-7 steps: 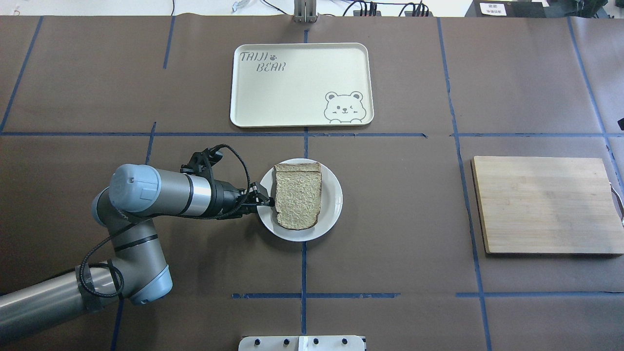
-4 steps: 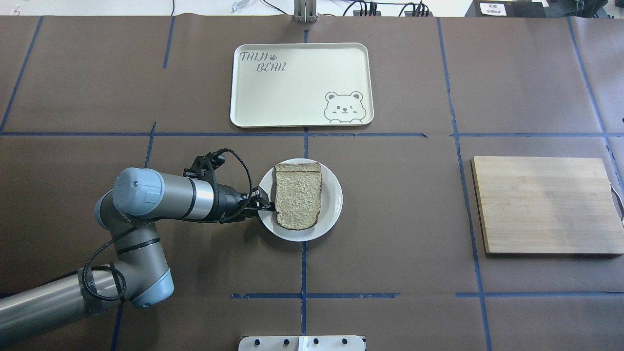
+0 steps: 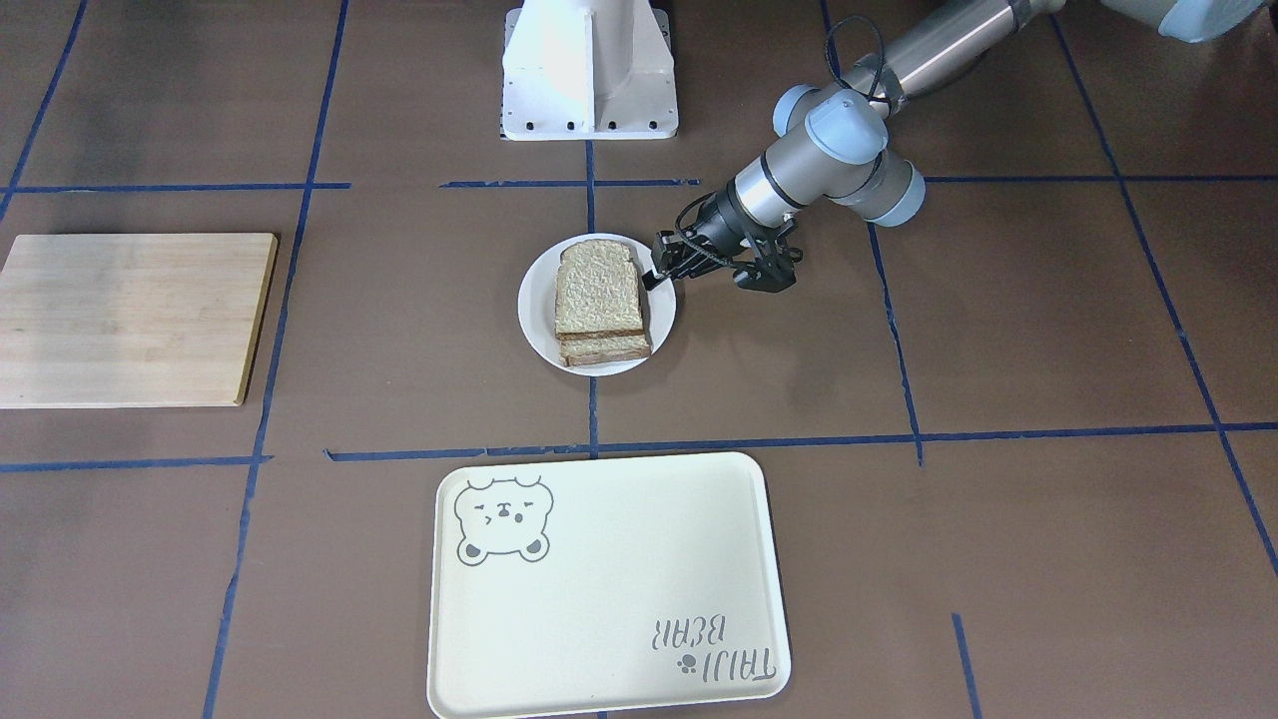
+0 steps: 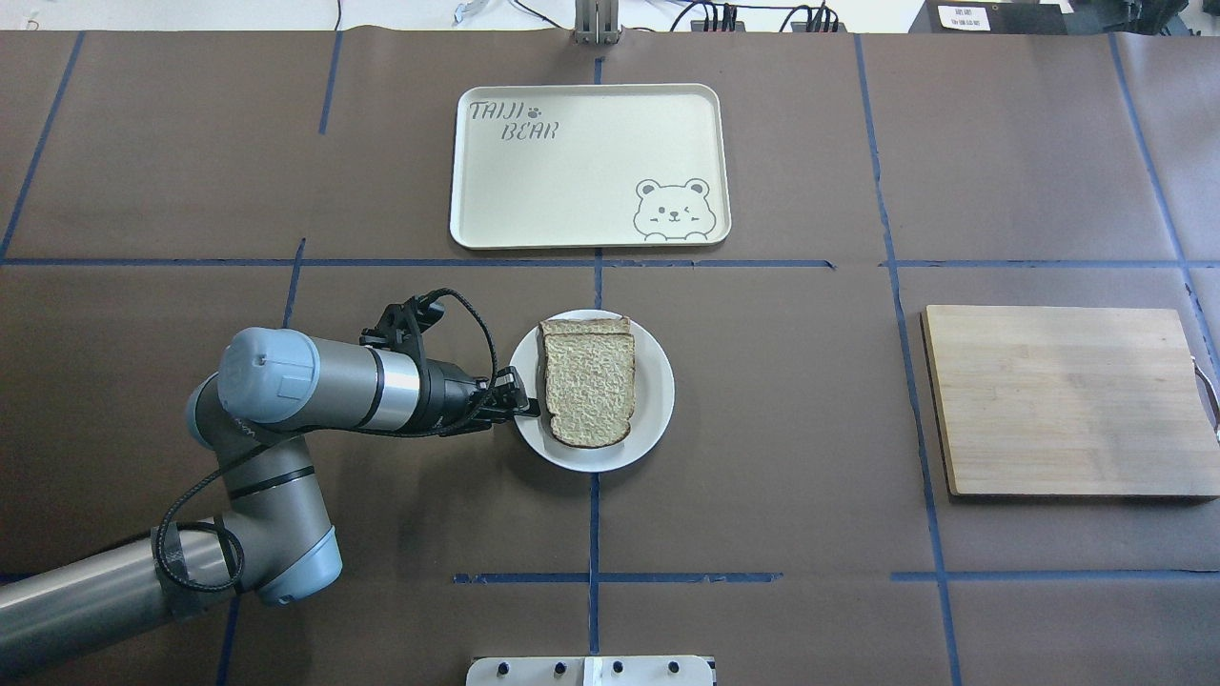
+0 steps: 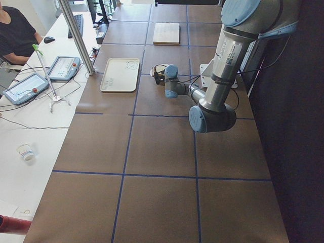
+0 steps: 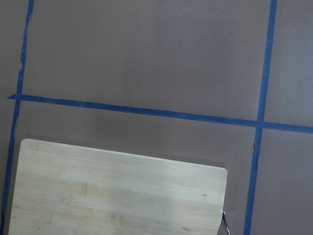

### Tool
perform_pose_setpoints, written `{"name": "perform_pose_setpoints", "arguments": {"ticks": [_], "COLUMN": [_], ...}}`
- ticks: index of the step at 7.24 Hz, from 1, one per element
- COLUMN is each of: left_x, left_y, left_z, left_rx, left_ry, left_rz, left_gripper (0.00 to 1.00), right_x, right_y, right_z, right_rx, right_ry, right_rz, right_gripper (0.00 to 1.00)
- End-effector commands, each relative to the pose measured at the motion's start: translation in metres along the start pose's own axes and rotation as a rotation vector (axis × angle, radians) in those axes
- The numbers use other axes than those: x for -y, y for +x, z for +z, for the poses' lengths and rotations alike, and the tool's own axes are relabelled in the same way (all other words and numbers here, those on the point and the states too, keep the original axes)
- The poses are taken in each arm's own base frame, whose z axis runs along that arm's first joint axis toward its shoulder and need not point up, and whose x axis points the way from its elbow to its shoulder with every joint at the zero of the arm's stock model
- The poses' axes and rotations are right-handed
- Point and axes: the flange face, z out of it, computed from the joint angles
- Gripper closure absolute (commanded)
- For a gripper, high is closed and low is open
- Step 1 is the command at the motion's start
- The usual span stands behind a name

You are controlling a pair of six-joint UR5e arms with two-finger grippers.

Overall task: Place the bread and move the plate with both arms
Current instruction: 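Slide the plate with the left gripper onto the bear-print tray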

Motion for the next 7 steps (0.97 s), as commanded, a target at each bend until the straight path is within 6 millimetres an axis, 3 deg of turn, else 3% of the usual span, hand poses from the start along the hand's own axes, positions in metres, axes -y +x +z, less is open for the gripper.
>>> {"name": "perform_pose_setpoints", "arguments": {"ticks": [1, 4, 7], "left_x": [-0.002, -0.003, 0.016], "left_y": [0.009, 0.022, 0.06], "left_z": [-0.003, -0.021, -0.034], "left_rx": [-0.026, -0.16, -0.306], "left_ry": [-0.004, -0.029, 0.079], "left_rz": [0.009, -0.081, -0.211], "left_gripper": [1.0, 1.0, 1.0], "right_x": [-0.002, -0.004, -0.012], "right_y": [0.005, 0.008, 0.019], "right_z": [-0.003, -0.003, 0.002], "right_rx": [-0.003, -0.008, -0.057], "right_ry": [0.007, 0.005, 0.0], "right_rz": [-0.007, -0.001, 0.01], "right_gripper": [0.0, 0.0, 0.0]}}
